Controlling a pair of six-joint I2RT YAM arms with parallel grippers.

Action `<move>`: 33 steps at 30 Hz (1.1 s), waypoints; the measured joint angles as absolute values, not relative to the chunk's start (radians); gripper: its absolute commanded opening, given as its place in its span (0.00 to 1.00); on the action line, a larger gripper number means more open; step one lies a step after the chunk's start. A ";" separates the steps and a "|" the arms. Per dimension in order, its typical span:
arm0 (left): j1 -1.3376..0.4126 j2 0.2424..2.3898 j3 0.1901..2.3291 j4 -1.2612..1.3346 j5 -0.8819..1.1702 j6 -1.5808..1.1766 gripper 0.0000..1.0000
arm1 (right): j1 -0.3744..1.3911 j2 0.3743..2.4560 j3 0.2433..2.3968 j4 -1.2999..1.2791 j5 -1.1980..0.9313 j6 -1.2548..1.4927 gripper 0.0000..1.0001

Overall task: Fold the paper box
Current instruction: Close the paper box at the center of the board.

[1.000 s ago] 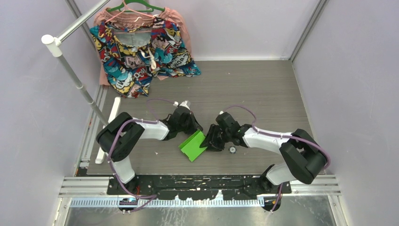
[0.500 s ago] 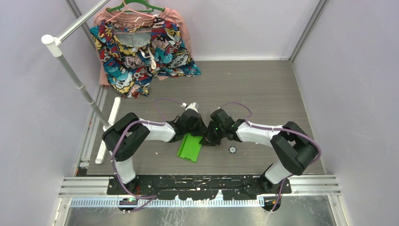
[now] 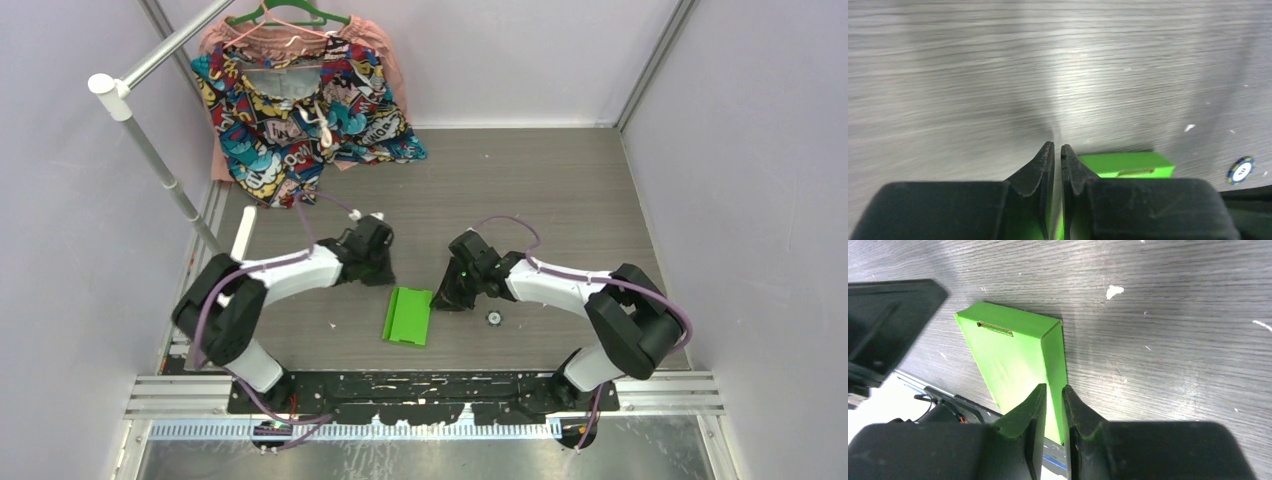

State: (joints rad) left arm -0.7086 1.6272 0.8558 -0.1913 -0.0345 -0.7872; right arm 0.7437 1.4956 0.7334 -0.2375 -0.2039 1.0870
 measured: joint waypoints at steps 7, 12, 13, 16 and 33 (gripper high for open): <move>-0.580 1.306 0.791 -0.446 -0.089 -0.712 0.00 | 0.744 1.491 0.788 -0.309 -0.187 1.028 0.24; -0.583 1.091 0.595 -0.495 -0.074 -0.727 0.00 | 0.744 1.491 0.801 -0.330 -0.185 1.001 0.19; -0.583 1.076 0.558 -0.502 -0.067 -0.730 0.00 | 0.744 1.491 0.801 -0.333 -0.185 0.999 0.18; -0.583 1.066 0.463 -0.512 -0.029 -0.738 0.00 | 0.744 1.491 0.801 -0.339 -0.185 0.997 0.15; -0.595 1.221 0.471 -0.231 0.103 -0.782 0.00 | 0.886 1.589 1.006 -0.438 -0.136 0.974 0.13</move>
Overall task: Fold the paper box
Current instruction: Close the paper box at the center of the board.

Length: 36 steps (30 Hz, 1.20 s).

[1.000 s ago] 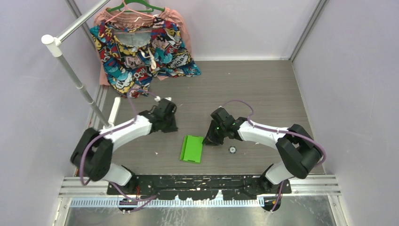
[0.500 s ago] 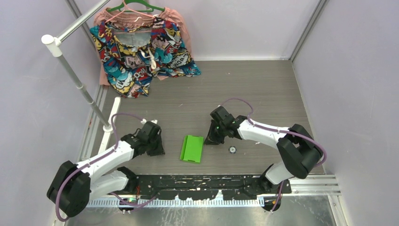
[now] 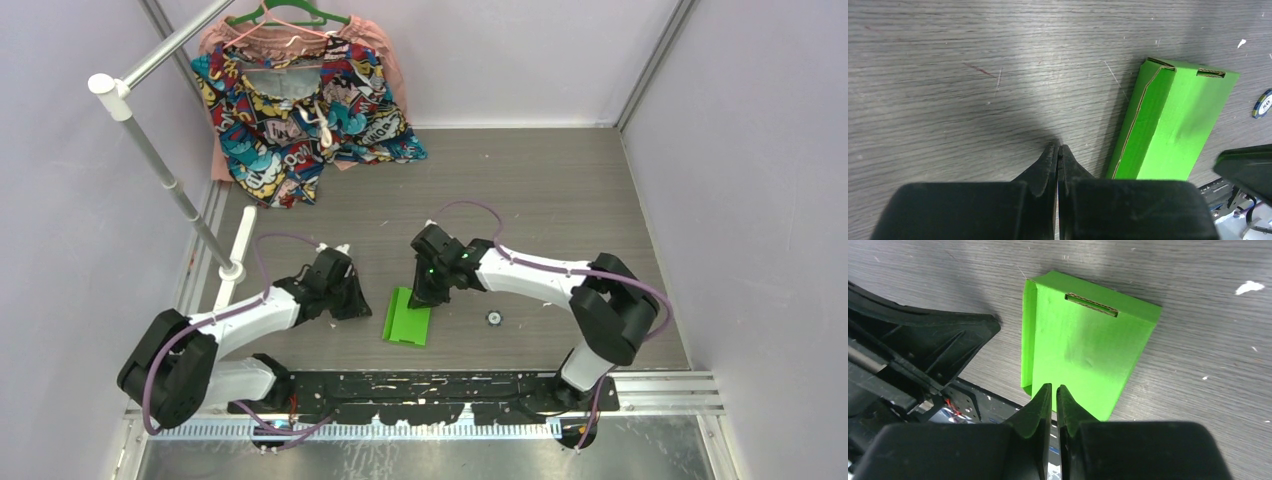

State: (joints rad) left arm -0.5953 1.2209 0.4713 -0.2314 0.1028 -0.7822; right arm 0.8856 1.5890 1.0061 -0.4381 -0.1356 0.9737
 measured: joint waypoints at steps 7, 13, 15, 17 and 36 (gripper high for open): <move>-0.603 1.227 0.471 -0.216 0.105 -0.782 0.00 | 0.930 1.695 1.036 -0.439 -0.135 0.975 0.12; -0.616 1.227 0.471 -0.213 0.105 -0.786 0.00 | 0.946 1.738 1.064 -0.424 -0.143 0.981 0.10; -0.622 1.231 0.471 -0.208 0.106 -0.787 0.00 | 0.947 1.741 1.067 -0.421 -0.144 0.983 0.09; -0.628 1.239 0.471 -0.194 0.109 -0.795 0.00 | 0.948 1.744 1.068 -0.419 -0.144 0.985 0.09; -0.860 1.421 0.665 -0.282 -0.125 -0.812 0.00 | 0.948 1.769 1.083 -0.427 -0.159 0.999 0.07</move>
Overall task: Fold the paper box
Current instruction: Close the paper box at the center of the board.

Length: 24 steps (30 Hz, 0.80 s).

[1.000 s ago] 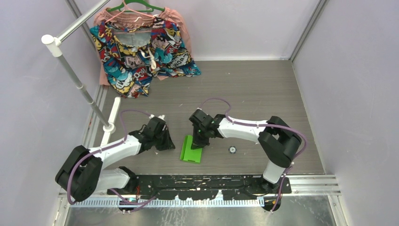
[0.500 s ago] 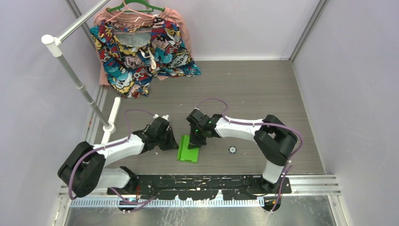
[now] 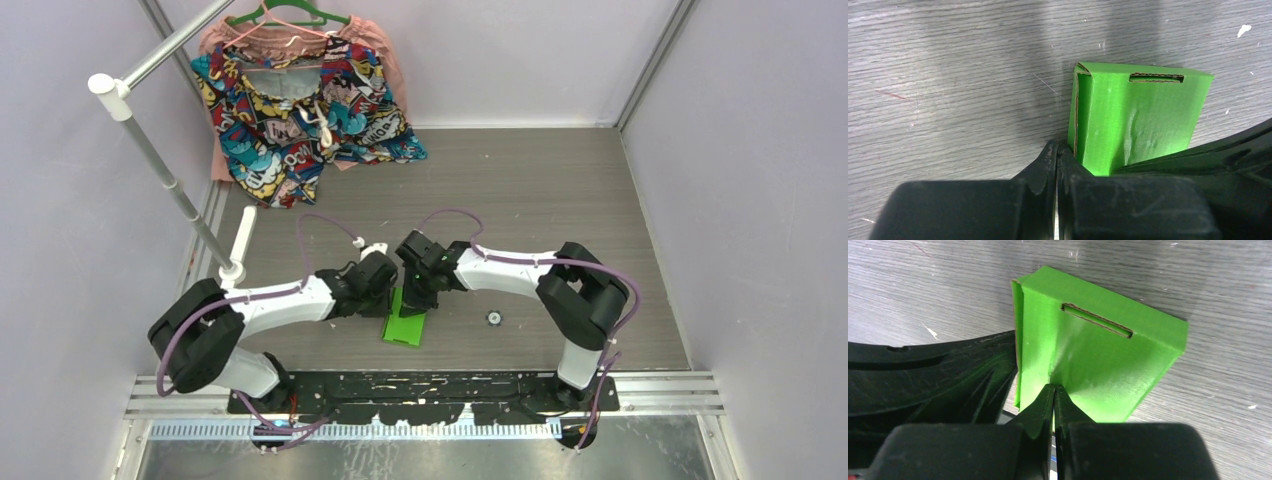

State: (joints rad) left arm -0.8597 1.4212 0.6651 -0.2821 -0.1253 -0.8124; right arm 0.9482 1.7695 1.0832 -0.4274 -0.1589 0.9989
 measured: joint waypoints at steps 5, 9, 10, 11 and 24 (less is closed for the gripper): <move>-0.912 1.454 0.707 -0.326 -0.205 -0.824 0.00 | 0.947 1.779 1.085 -0.416 -0.175 1.007 0.05; -0.950 1.477 0.735 -0.360 -0.268 -0.839 0.00 | 0.946 1.786 1.084 -0.402 -0.187 1.020 0.05; -0.952 1.477 0.735 -0.360 -0.273 -0.844 0.00 | 0.945 1.787 1.083 -0.401 -0.190 1.022 0.05; -0.954 1.475 0.733 -0.361 -0.278 -0.852 0.00 | 0.945 1.787 1.082 -0.398 -0.191 1.024 0.05; -0.903 1.289 0.592 -0.387 -0.263 -0.909 0.00 | 0.955 1.807 1.056 -0.264 -0.249 1.049 0.05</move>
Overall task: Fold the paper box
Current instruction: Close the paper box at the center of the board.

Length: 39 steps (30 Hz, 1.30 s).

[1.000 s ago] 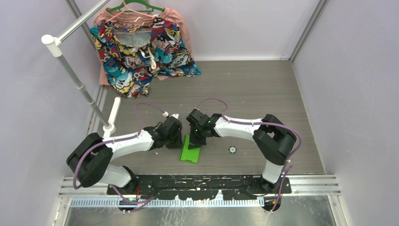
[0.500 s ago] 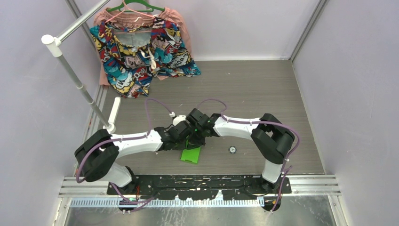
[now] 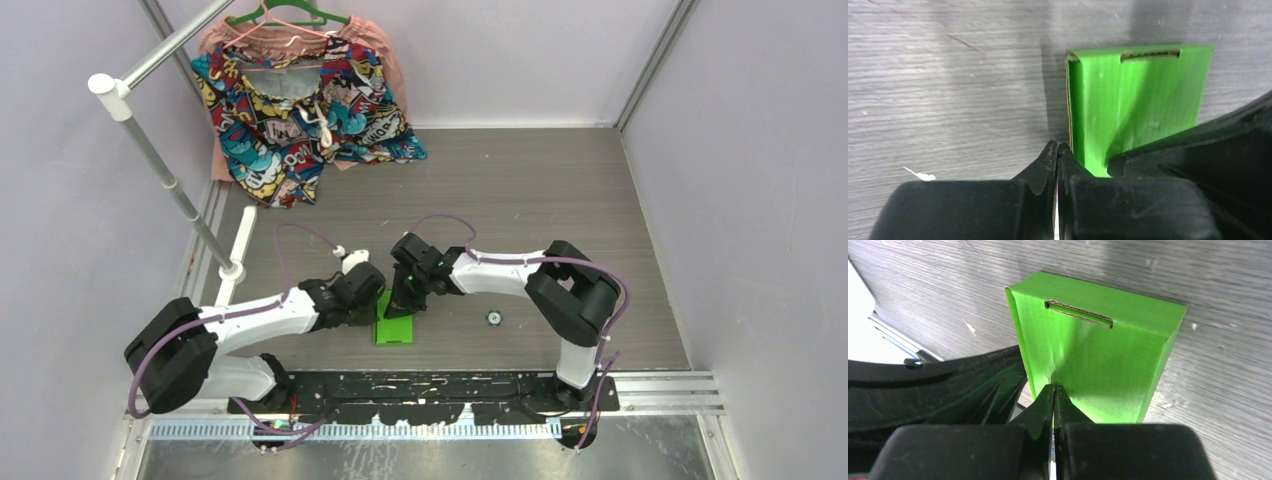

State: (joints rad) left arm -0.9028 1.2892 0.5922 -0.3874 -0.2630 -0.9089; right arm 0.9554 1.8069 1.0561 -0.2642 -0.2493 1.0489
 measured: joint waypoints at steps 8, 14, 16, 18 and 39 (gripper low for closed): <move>-0.777 1.311 0.592 -0.345 -0.218 -0.865 0.00 | 0.963 1.827 1.056 -0.202 -0.266 1.052 0.05; -0.757 1.324 0.598 -0.328 -0.199 -0.848 0.00 | 0.962 1.827 1.056 -0.202 -0.267 1.051 0.05; -0.756 1.329 0.601 -0.326 -0.196 -0.844 0.00 | 0.962 1.829 1.058 -0.202 -0.269 1.051 0.05; -0.755 1.343 0.614 -0.326 -0.193 -0.831 0.00 | 0.960 1.833 1.061 -0.203 -0.275 1.050 0.05; -0.786 1.439 0.678 -0.258 -0.209 -0.822 0.00 | 0.940 1.882 1.081 -0.181 -0.383 1.050 0.05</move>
